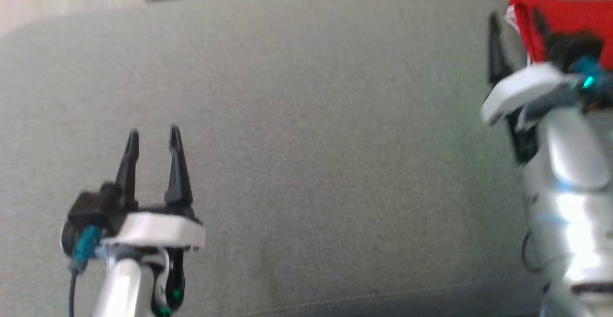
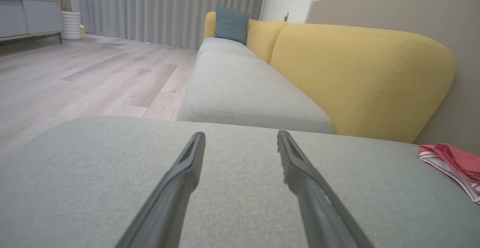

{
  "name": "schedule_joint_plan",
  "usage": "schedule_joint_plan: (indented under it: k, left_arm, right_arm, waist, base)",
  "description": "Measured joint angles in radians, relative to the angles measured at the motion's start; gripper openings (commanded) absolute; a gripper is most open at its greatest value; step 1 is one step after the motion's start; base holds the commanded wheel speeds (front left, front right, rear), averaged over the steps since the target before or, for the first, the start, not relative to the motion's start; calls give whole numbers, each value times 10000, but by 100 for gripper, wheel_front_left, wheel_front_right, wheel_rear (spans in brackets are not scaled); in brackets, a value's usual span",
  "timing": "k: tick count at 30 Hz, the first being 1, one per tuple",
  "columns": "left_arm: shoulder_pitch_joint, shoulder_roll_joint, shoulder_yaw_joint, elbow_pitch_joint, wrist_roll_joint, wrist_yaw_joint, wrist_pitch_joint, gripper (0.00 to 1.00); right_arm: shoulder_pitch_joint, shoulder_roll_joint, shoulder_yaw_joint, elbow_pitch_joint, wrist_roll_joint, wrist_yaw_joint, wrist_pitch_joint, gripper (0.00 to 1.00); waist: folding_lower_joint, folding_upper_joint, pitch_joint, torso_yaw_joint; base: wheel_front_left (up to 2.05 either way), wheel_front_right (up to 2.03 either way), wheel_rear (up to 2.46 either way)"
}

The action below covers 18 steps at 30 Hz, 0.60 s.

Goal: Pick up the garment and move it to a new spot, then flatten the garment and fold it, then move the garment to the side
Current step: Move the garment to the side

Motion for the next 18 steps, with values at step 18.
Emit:
schedule_joint_plan:
  k: [18]
  left_arm:
    - [2251, 4, -46, 756, -240, 364, 2, 100]
  right_arm:
    - [6785, 654, 1206, -5540, 2391, 0, -90, 100]
  waist:
    - [0, 0, -1972, 982]
  base:
    - [0, 0, 0]
